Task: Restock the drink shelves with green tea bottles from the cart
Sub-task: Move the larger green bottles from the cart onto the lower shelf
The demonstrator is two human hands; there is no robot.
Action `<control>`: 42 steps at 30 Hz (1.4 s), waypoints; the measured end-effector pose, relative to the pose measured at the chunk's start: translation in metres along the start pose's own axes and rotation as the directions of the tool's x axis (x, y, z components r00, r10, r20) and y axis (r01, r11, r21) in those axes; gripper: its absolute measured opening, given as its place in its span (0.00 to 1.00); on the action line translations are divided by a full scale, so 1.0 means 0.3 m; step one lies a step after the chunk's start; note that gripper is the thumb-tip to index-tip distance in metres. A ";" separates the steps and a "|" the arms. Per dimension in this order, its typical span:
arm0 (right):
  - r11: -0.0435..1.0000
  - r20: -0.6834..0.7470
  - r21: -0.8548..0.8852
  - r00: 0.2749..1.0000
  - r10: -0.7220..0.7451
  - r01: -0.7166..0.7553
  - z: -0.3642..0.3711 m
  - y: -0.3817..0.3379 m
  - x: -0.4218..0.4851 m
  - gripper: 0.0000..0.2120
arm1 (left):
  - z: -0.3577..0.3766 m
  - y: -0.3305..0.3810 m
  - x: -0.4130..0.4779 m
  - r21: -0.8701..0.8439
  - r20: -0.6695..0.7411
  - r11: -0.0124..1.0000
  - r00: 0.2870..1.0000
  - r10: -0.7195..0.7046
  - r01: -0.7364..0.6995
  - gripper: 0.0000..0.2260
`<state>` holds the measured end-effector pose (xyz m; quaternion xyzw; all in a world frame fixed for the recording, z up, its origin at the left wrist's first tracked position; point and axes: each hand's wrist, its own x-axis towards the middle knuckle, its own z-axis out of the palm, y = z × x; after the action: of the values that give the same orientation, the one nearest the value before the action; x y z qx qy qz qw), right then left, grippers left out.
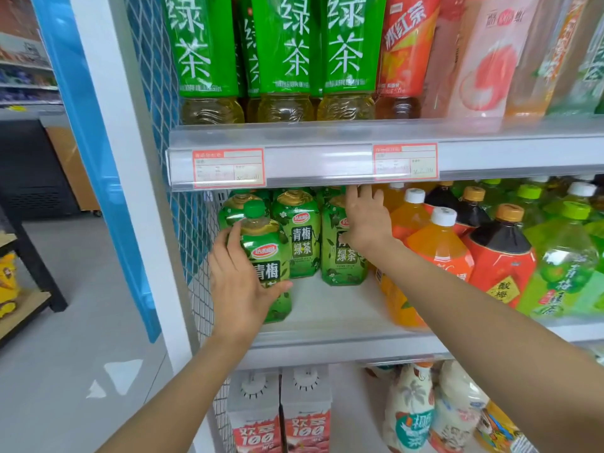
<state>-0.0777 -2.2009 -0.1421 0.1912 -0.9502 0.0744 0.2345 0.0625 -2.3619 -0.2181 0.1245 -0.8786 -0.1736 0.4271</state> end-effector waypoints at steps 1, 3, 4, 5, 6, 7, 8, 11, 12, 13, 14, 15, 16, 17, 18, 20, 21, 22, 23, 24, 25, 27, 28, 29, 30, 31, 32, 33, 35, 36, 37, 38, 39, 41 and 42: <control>1.000 -0.001 0.000 1.000 -0.004 0.004 0.006 0.002 0.006 0.41 | 0.003 -0.007 0.009 -0.008 0.001 1.000 1.000 -0.011 0.011 0.56; 1.000 -0.004 0.003 1.000 -0.008 0.008 0.016 0.003 0.018 0.41 | 0.009 -0.023 0.029 -0.016 -0.007 0.999 0.999 -0.038 0.038 0.55; 1.000 -0.010 0.006 1.000 -0.012 0.012 0.021 0.003 0.021 0.41 | 0.014 -0.031 0.040 -0.019 -0.014 0.999 0.999 -0.052 0.051 0.55; 1.000 -0.019 0.008 1.000 -0.015 0.015 0.028 0.003 0.025 0.41 | 0.018 -0.040 0.050 -0.021 -0.019 0.998 0.998 -0.061 0.060 0.55; 1.000 -0.030 0.009 0.999 -0.017 0.018 0.034 0.001 0.027 0.41 | 0.021 -0.048 0.059 -0.019 -0.019 0.998 0.998 -0.063 0.063 0.55; 1.000 -0.037 0.010 0.999 -0.018 0.018 0.041 -0.001 0.028 0.41 | 0.024 -0.055 0.068 -0.013 -0.016 0.998 0.998 -0.061 0.061 0.55; 1.000 -0.039 0.012 0.999 -0.017 0.017 0.047 -0.004 0.027 0.41 | 0.025 -0.058 0.074 -0.004 -0.008 0.998 0.998 -0.061 0.061 0.56; 0.998 -0.066 0.051 0.998 -0.025 0.028 0.043 -0.013 -0.002 0.43 | 0.026 -0.056 0.071 0.062 -0.004 0.995 0.997 -0.074 0.074 0.58; 0.994 -0.092 0.085 0.994 -0.056 0.063 0.030 -0.013 -0.027 0.44 | 0.023 -0.043 0.062 0.108 -0.026 0.992 0.998 -0.066 0.068 0.57; 0.982 -0.133 0.139 0.985 -0.107 0.125 0.009 -0.010 -0.058 0.43 | 0.019 -0.020 0.048 0.139 -0.052 0.989 0.998 -0.044 0.050 0.55; 0.957 -0.178 0.208 0.970 -0.165 0.201 -0.019 -0.002 -0.098 0.41 | 0.017 0.011 0.032 0.138 -0.087 0.990 0.996 -0.005 0.017 0.51; 0.921 -0.215 0.281 0.953 -0.215 0.271 -0.053 0.011 -0.144 0.37 | 0.018 0.052 0.012 0.097 -0.133 0.994 0.990 0.053 -0.040 0.45; 0.881 -0.244 0.341 0.936 -0.253 0.327 -0.093 0.028 -0.194 0.33 | 0.022 0.101 -0.011 0.025 -0.177 0.993 0.977 0.121 -0.119 0.37; 0.849 -0.266 0.382 0.923 -0.279 0.366 -0.133 0.054 -0.245 0.28 | 0.030 0.157 -0.034 -0.062 -0.202 0.976 0.961 0.191 -0.207 0.29; 0.828 -0.279 0.404 0.915 -0.293 0.388 -0.171 0.089 -0.294 0.24 | 0.038 0.219 -0.060 -0.151 -0.200 0.945 0.945 0.259 -0.291 0.23; 0.819 -0.280 0.434 0.920 -0.274 0.376 -0.242 0.183 -0.384 0.16 | 0.066 0.341 -0.120 -0.304 -0.150 0.855 0.907 0.394 -0.421 0.16; 0.828 -0.272 0.447 0.933 -0.235 0.339 -0.271 0.242 -0.427 0.12 | 0.082 0.400 -0.152 -0.372 -0.119 0.805 0.884 0.453 -0.462 0.14; 0.844 -0.260 0.456 0.949 -0.178 0.283 -0.296 0.310 -0.471 0.10 | 0.101 0.457 -0.185 -0.444 -0.083 0.754 0.860 0.503 -0.484 0.12; 0.863 -0.241 0.461 0.965 -0.101 0.205 -0.314 0.386 -0.517 0.07 | 0.124 0.511 -0.222 -0.519 -0.042 0.701 0.833 0.551 -0.489 0.11; 0.880 -0.211 0.464 0.978 -0.001 0.101 -0.326 0.464 -0.569 0.06 | 0.150 0.562 -0.264 -0.589 0.006 0.646 0.797 0.604 -0.486 0.10; 0.890 -0.172 0.456 0.979 0.108 -0.018 -0.331 0.545 -0.627 0.05 | 0.177 0.609 -0.311 -0.644 0.057 0.596 0.747 0.662 -0.479 0.10; 0.885 -0.083 0.386 0.946 0.314 -0.260 -0.316 0.711 -0.757 0.04 | 0.245 0.688 -0.421 -0.706 0.147 0.523 0.625 0.767 -0.477 0.13; 0.870 -0.037 0.332 0.916 0.399 -0.366 -0.301 0.789 -0.822 0.04 | 0.283 0.718 -0.478 -0.716 0.202 0.510 0.558 0.805 -0.477 0.15; 0.842 0.020 0.272 0.878 0.479 -0.466 -0.282 0.864 -0.885 0.06 | 0.320 0.740 -0.533 -0.715 0.274 0.517 0.491 0.827 -0.471 0.19; 0.799 0.092 0.208 0.825 0.558 -0.564 -0.267 0.927 -0.943 0.08 | 0.352 0.757 -0.585 -0.710 0.345 0.533 0.433 0.833 -0.460 0.22; 0.746 0.170 0.146 0.759 0.629 -0.650 -0.251 0.984 -0.997 0.11 | 0.381 0.766 -0.628 -0.704 0.400 0.551 0.392 0.829 -0.448 0.23; 0.694 0.248 0.075 0.688 0.682 -0.716 -0.237 1.029 -1.046 0.14 | 0.401 0.770 -0.662 -0.702 0.436 0.565 0.366 0.822 -0.434 0.23; 0.662 0.312 -0.001 0.628 0.713 -0.750 -0.219 1.070 -1.091 0.17 | 0.414 0.770 -0.688 -0.705 0.451 0.571 0.356 0.818 -0.420 0.22; 0.630 0.392 -0.135 0.543 0.743 -0.765 -0.183 1.123 -1.162 0.22 | 0.424 0.771 -0.713 -0.720 0.443 0.569 0.369 0.817 -0.397 0.21; 0.616 0.406 -0.162 0.516 0.754 -0.771 -0.165 1.139 -1.187 0.22 | 0.425 0.772 -0.715 -0.729 0.438 0.565 0.371 0.819 -0.386 0.20; 0.603 0.405 -0.165 0.504 0.763 -0.781 -0.150 1.150 -1.205 0.21 | 0.427 0.774 -0.715 -0.737 0.433 0.561 0.373 0.820 -0.377 0.21; 0.591 0.391 -0.154 0.501 0.773 -0.792 -0.144 1.157 -1.216 0.19 | 0.432 0.774 -0.715 -0.742 0.428 0.558 0.378 0.821 -0.372 0.21; 0.580 0.367 -0.146 0.501 0.784 -0.802 -0.144 1.163 -1.222 0.17 | 0.438 0.773 -0.716 -0.743 0.421 0.555 0.384 0.822 -0.374 0.22; 0.582 0.338 -0.158 0.511 0.791 -0.797 -0.157 1.172 -1.230 0.16 | 0.443 0.773 -0.719 -0.743 0.408 0.550 0.395 0.823 -0.381 0.23; 0.594 0.340 -0.172 0.519 0.784 -0.786 -0.161 1.175 -1.233 0.16 | 0.442 0.774 -0.719 -0.743 0.406 0.551 0.399 0.822 -0.380 0.24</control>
<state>0.1044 -1.7454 -0.2933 -0.2466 -0.9595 0.1352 -0.0142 0.0714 -2.0454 -0.3513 -0.4257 -0.8589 -0.2697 0.0916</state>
